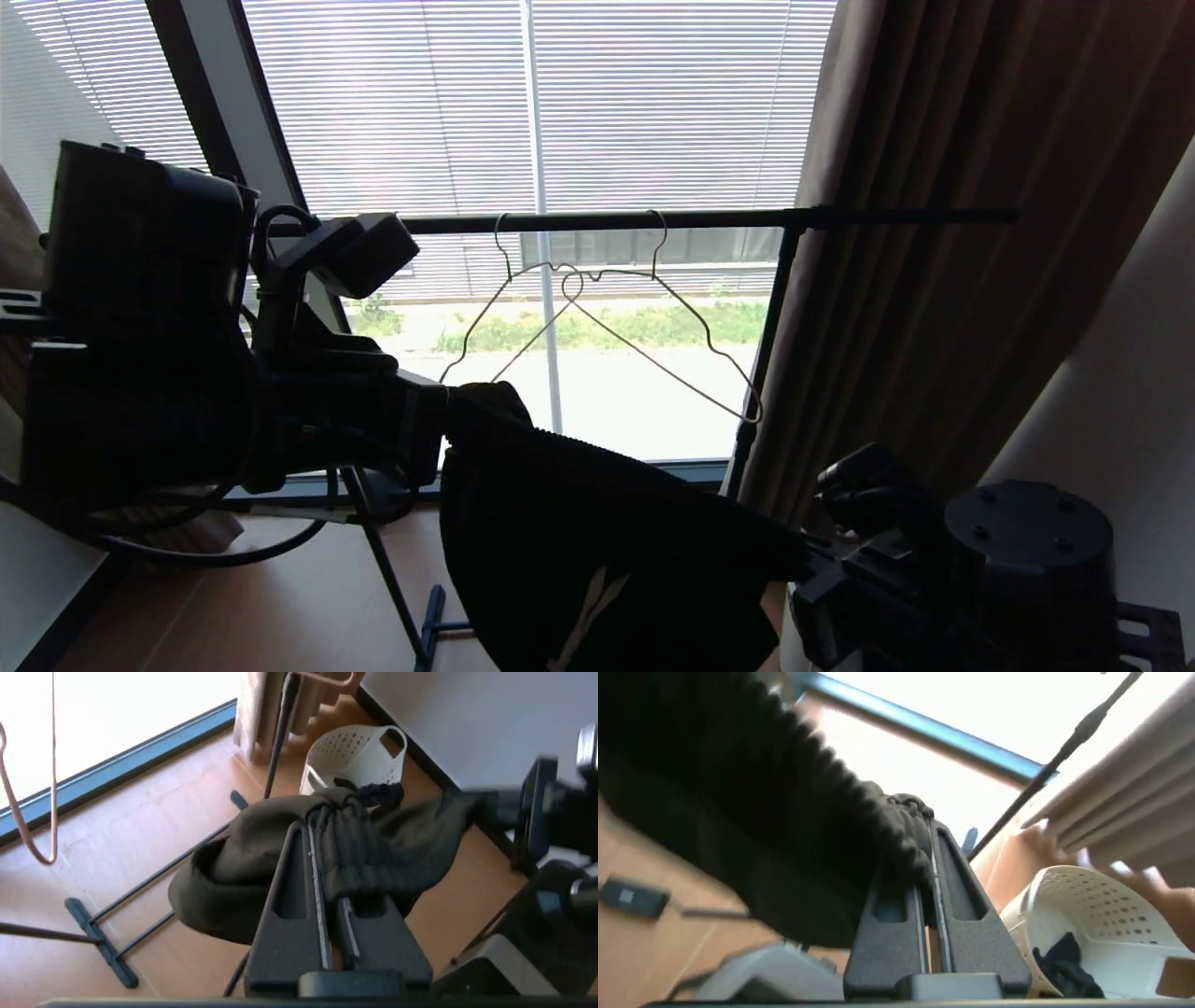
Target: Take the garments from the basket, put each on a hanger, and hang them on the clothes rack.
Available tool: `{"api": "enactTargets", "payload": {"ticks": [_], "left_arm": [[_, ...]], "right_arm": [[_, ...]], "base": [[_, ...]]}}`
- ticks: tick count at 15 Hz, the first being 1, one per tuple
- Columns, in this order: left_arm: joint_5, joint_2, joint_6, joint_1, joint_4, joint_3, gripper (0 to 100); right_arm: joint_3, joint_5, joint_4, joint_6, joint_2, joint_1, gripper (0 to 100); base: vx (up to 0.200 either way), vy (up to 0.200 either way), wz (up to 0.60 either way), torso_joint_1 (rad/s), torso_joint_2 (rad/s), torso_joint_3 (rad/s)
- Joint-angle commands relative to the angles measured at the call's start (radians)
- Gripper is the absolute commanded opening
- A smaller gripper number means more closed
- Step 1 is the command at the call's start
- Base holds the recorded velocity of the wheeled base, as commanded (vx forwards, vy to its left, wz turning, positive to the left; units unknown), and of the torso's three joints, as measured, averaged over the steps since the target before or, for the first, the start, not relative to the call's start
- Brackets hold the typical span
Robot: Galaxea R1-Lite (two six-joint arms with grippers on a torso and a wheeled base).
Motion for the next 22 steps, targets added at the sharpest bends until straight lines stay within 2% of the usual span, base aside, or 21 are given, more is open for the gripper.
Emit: {"api": "enactTargets", "payload": {"ticks": [1, 3, 5, 8, 11, 13, 16, 20, 22], "left_arm": [[0.0, -0.08, 0.012, -0.015, 0.0, 0.094, 0], [0.0, -0.099, 0.01, -0.073, 0.0, 0.178, 0], [0.002, -0.093, 0.009, -0.125, -0.005, 0.232, 0], [0.0, -0.06, 0.007, -0.202, -0.005, 0.235, 0], [0.0, -0.008, 0.01, -0.265, -0.008, 0.222, 0], [0.0, 0.029, 0.01, -0.297, -0.008, 0.196, 0], [-0.003, 0.065, 0.012, -0.34, -0.008, 0.193, 0], [-0.015, 0.084, 0.01, -0.358, -0.04, 0.195, 0], [-0.014, 0.075, 0.007, -0.354, -0.038, 0.203, 0]], "right_arm": [[-0.128, -0.001, 0.006, -0.003, 0.024, -0.084, 0], [-0.295, -0.001, 0.008, -0.001, 0.095, -0.107, 0], [-0.412, -0.001, 0.008, -0.001, 0.159, -0.107, 0], [-0.584, -0.001, 0.078, 0.005, 0.227, -0.08, 0], [-0.705, -0.001, 0.115, 0.006, 0.274, -0.023, 0], [-0.76, -0.001, 0.143, 0.016, 0.305, 0.012, 0], [-0.817, -0.001, 0.17, 0.079, 0.339, 0.049, 0], [-0.818, -0.001, 0.175, 0.131, 0.336, 0.058, 0], [-0.786, -0.01, 0.175, 0.151, 0.305, 0.051, 0]], "base": [[0.0, 0.0, 0.0, 0.0, 0.0, 0.0], [0.0, 0.0, 0.0, 0.0, 0.0, 0.0], [0.0, 0.0, 0.0, 0.0, 0.0, 0.0], [0.0, 0.0, 0.0, 0.0, 0.0, 0.0], [0.0, 0.0, 0.0, 0.0, 0.0, 0.0], [0.0, 0.0, 0.0, 0.0, 0.0, 0.0], [0.0, 0.0, 0.0, 0.0, 0.0, 0.0], [0.0, 0.0, 0.0, 0.0, 0.0, 0.0], [0.0, 0.0, 0.0, 0.0, 0.0, 0.0]]}}
